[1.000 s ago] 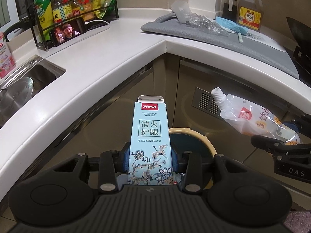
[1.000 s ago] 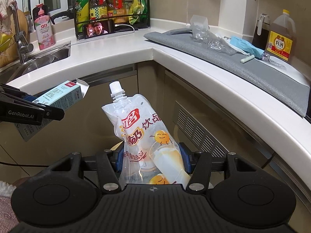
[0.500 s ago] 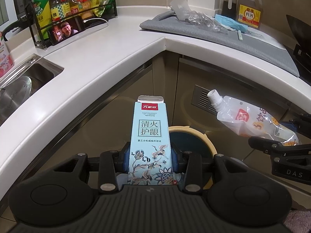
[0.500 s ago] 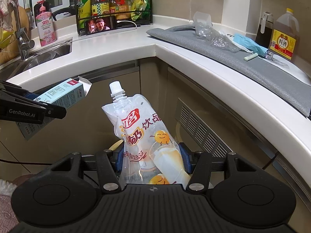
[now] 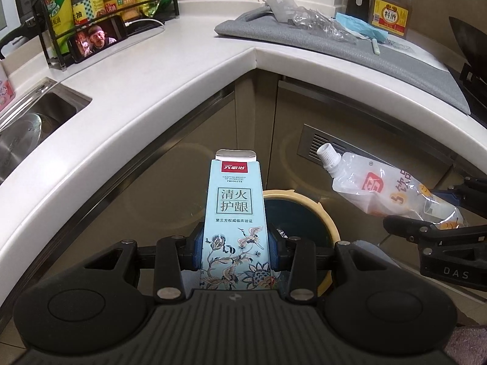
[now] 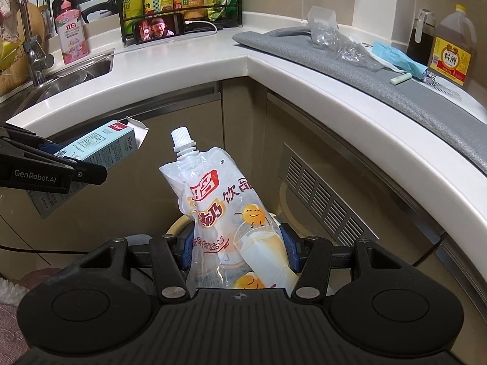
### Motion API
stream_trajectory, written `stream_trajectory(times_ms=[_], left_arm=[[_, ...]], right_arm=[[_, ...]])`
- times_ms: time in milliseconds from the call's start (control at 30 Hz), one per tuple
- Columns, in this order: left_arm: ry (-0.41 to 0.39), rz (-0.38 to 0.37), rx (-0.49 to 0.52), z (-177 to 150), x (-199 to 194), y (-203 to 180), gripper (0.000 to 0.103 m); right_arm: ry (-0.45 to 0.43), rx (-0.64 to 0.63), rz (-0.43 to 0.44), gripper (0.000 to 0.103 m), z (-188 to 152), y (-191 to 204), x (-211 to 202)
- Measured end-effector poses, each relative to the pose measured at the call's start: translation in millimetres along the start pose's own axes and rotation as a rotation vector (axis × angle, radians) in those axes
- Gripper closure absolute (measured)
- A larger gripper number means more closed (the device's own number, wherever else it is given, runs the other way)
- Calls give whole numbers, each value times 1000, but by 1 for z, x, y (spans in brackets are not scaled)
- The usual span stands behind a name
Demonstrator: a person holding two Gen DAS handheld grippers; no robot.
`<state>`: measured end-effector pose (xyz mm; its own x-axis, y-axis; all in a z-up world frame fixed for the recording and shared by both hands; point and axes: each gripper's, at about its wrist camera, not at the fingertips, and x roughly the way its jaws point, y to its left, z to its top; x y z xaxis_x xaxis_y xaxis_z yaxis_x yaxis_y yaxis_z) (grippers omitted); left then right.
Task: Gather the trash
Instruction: 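Carry the carton and pouch down toward the trash bin with both grippers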
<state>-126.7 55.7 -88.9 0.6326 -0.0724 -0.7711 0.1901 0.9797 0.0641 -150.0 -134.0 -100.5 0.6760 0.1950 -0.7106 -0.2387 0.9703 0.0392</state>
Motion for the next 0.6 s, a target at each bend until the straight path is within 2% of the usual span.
stream_trajectory(times_ms=[400, 600], left_arm=[[43, -14, 10, 7, 22, 0, 59], [71, -26, 7, 16, 42, -2, 59]], right_arm=[[56, 16, 3, 46, 2, -7, 24], [114, 78, 21, 46, 4, -18, 45]])
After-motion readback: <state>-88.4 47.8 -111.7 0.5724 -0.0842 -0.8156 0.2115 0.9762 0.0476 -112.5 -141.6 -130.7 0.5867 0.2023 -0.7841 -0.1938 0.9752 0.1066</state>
